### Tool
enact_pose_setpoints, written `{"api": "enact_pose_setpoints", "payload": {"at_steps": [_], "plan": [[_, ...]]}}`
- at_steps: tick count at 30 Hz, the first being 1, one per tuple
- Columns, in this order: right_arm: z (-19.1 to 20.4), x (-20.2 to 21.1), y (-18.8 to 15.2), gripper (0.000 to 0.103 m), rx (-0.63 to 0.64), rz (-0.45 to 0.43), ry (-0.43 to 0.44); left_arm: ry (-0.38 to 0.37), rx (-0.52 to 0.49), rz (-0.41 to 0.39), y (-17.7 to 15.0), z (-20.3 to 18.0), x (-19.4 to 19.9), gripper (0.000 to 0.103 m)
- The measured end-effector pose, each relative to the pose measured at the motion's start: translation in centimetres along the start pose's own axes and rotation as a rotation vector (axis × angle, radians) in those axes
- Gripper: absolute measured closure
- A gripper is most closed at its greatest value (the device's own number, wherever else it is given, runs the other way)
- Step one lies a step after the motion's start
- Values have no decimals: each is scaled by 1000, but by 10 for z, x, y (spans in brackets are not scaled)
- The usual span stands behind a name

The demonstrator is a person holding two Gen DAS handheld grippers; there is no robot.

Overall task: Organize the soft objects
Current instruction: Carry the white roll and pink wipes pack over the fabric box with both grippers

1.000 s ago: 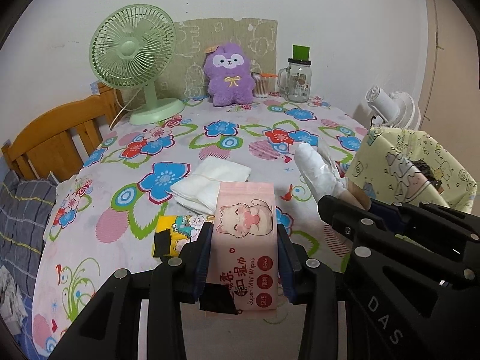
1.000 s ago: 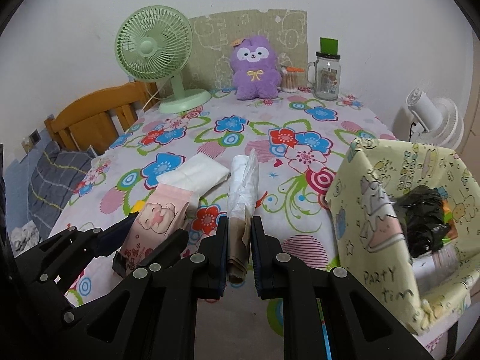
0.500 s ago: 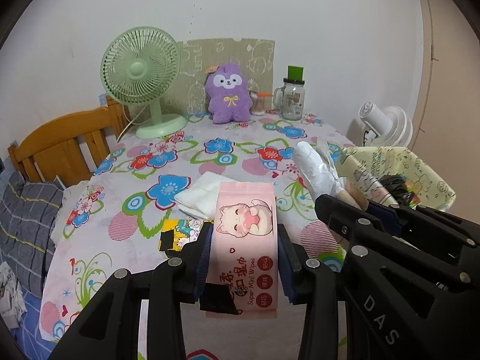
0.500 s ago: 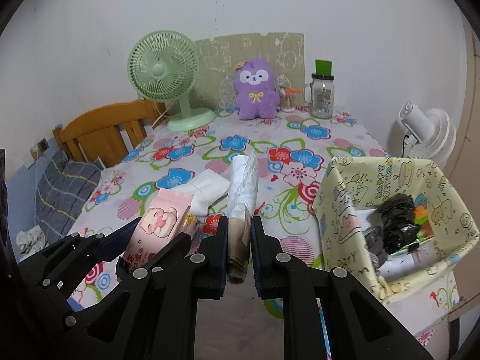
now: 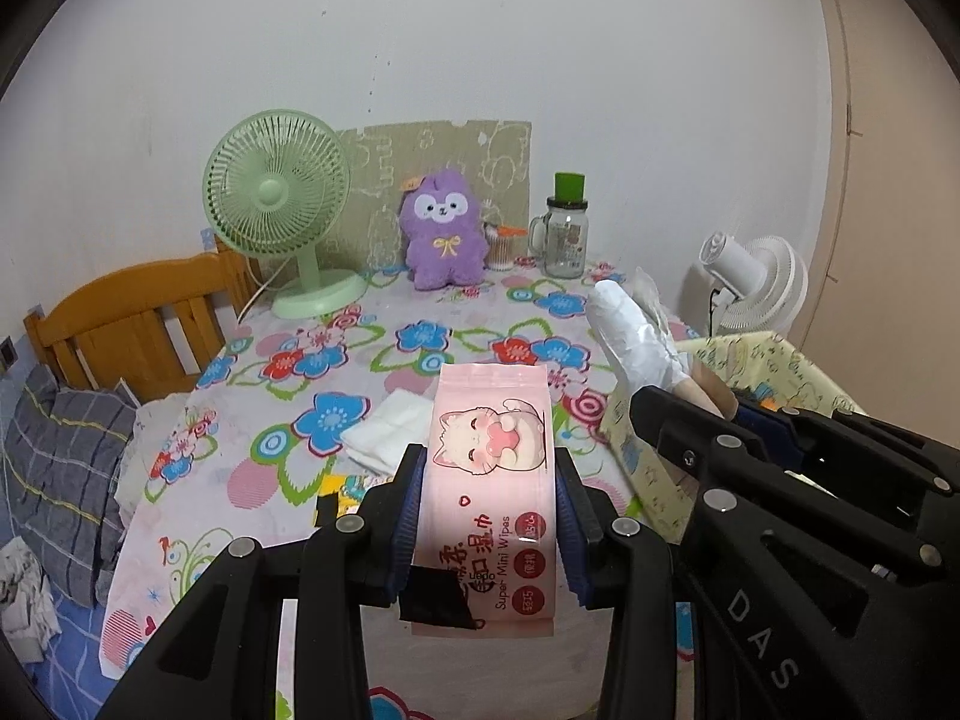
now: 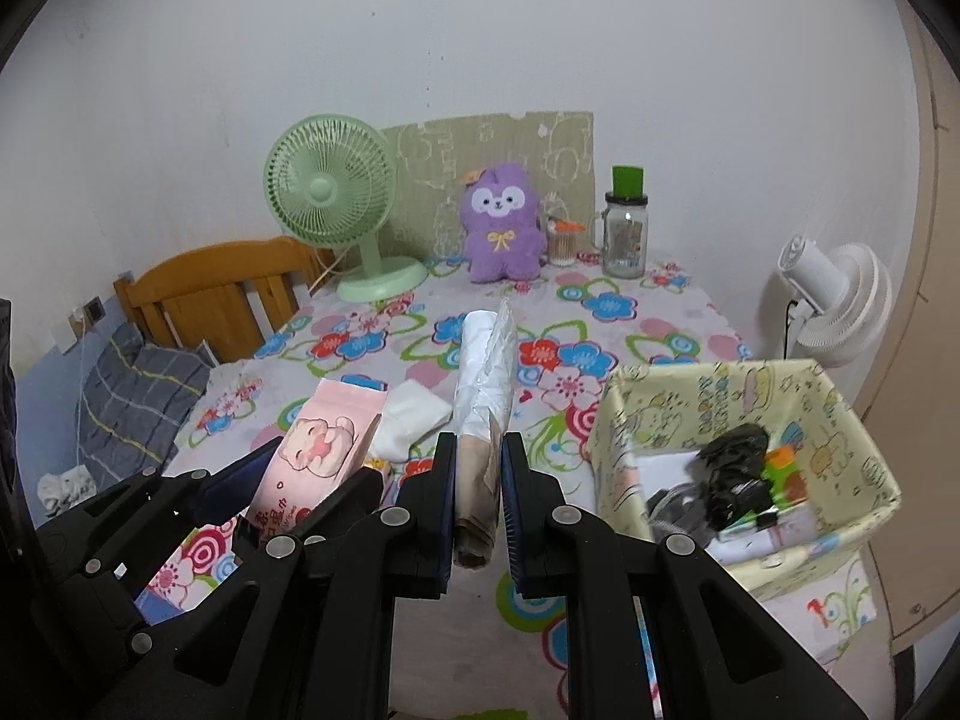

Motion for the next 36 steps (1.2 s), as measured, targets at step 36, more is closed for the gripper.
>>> {"api": "enact_pose_setpoints", "payload": {"at_steps": [36], "plan": [[-127, 35, 13, 86, 17, -46, -53, -71, -25, -39, 26, -130, -10, 62]]}}
Point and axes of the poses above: each gripper's, at about its wrist camera, not at the fingertips, and x roughly against the way its jaws point, z to its left, y to its top, the point moved 4 cm from there along -x, roughly the way its jaws point, and after that the axes turned 8 degrees about x, right-handed, at the moved point
